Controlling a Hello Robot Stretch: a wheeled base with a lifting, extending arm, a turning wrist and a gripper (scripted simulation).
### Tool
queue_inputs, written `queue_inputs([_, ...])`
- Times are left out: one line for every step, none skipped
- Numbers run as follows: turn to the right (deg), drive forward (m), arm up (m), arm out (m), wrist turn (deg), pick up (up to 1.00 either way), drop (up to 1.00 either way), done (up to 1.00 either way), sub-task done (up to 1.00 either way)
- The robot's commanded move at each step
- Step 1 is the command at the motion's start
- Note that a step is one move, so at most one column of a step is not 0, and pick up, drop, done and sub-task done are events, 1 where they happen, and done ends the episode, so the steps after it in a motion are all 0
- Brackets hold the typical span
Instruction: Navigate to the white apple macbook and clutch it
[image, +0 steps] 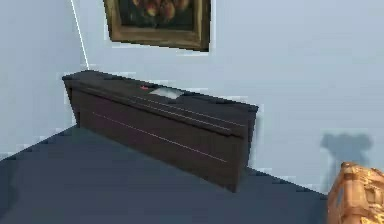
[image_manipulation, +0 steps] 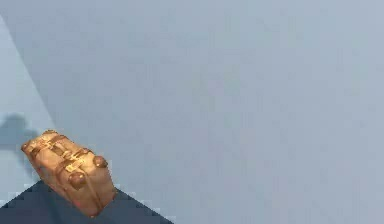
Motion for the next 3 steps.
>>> queue_inputs([-45.0,0.00,0.00,0.00,0.0,0.00,0.00,0.00,0.00])
queue_inputs([-6.0,0.00,0.00,0.00,0.0,0.00,0.00,0.00,0.00])
queue_inputs([0.0,1.00,0.00,0.00,0.0,0.00,0.00,0.00,0.00])
